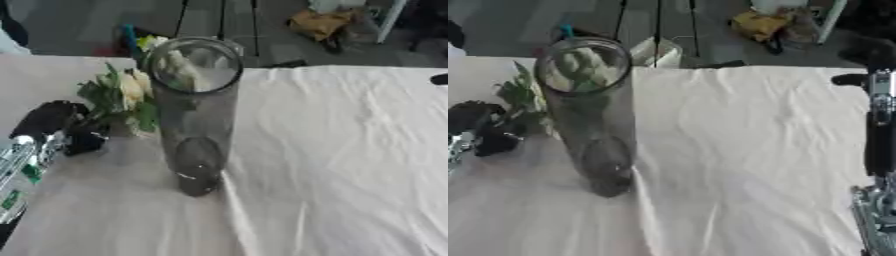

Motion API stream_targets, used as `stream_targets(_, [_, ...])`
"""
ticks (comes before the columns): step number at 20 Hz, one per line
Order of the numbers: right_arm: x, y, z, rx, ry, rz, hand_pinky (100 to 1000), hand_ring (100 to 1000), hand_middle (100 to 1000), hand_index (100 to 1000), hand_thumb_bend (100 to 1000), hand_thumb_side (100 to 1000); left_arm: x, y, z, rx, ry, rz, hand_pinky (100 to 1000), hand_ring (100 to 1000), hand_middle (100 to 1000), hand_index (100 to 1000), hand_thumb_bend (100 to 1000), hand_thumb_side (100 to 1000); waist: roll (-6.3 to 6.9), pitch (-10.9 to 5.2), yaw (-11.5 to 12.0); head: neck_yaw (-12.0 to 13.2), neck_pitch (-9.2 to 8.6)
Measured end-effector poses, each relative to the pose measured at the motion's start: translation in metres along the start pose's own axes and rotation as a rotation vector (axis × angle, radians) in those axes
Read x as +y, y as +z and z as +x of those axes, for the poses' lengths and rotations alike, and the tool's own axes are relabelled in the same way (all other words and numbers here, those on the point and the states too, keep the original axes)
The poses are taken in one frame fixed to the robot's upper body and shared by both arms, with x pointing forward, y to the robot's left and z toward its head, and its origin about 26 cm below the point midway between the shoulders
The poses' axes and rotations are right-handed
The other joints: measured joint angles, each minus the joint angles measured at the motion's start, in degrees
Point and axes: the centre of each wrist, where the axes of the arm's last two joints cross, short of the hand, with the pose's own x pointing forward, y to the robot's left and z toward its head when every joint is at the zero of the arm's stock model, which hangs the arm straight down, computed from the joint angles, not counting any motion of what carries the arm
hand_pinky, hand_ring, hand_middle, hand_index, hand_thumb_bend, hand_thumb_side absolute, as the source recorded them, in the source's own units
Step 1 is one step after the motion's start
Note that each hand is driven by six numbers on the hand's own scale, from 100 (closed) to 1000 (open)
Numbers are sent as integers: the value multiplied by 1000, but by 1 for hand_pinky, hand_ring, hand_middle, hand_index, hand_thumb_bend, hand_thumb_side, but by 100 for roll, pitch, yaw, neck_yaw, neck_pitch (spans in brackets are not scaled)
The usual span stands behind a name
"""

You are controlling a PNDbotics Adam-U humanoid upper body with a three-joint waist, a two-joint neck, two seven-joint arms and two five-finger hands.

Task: Arrange flowers into the vase.

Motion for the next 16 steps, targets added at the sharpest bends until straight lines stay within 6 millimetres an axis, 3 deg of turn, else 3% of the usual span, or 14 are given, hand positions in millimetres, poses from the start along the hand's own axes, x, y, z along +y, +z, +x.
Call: stream_targets(16, [-1,2,-1,6,-1,2,594,766,629,768,100,1000,36,6,13,-9,90,307,100,100,100,110,100,626,0,0,-3,26,2])
